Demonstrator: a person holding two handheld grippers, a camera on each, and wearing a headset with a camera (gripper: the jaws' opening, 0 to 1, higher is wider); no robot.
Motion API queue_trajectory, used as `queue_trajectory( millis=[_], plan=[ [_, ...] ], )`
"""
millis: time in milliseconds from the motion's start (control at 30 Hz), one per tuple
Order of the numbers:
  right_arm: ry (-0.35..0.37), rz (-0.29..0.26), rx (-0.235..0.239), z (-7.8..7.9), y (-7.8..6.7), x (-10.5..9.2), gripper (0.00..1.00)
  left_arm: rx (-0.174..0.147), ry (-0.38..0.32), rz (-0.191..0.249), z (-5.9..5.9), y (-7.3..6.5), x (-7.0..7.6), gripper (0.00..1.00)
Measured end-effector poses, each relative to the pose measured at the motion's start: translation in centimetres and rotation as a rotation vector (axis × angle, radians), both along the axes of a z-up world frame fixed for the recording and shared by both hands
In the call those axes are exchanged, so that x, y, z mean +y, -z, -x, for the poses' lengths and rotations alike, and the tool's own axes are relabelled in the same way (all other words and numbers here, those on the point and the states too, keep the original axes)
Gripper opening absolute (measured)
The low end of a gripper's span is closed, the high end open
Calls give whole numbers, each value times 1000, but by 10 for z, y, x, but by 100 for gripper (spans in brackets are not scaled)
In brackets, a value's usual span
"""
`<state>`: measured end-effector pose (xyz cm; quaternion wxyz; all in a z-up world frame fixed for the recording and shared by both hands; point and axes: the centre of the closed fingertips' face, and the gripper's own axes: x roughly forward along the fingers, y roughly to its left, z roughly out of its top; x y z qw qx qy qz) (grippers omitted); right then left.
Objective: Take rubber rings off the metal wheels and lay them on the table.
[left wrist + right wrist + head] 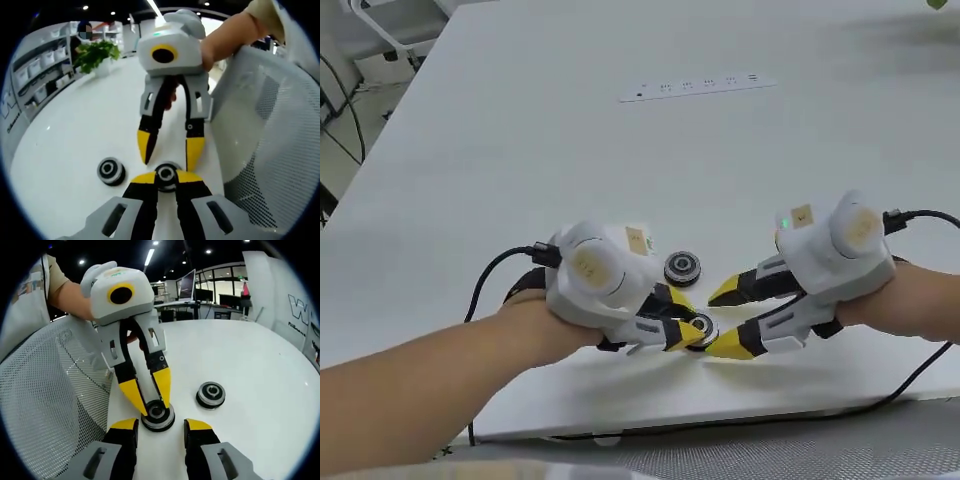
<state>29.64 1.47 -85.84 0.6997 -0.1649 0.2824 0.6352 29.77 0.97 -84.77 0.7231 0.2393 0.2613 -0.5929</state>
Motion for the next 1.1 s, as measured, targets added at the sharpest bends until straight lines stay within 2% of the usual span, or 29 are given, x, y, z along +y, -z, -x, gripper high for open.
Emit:
queue_trajectory(
  millis=[200,267,533,700,1100],
  plan=[
    [16,-11,20,0,2,2,32,2,-6,17,0,0,0,13],
    [35,-35,45,0,0,5,32,3,-8,20,0,0,0,13],
    [14,-19,20,2,3,9,29,-3,-12,25,0,-1,0,13],
    [9,-15,21,3,3,6,26,-4,-16,29,0,0,0,13],
    [-17,-2,-19,5,3,2,23,-8,-26,35,0,0,0,13]
  ],
)
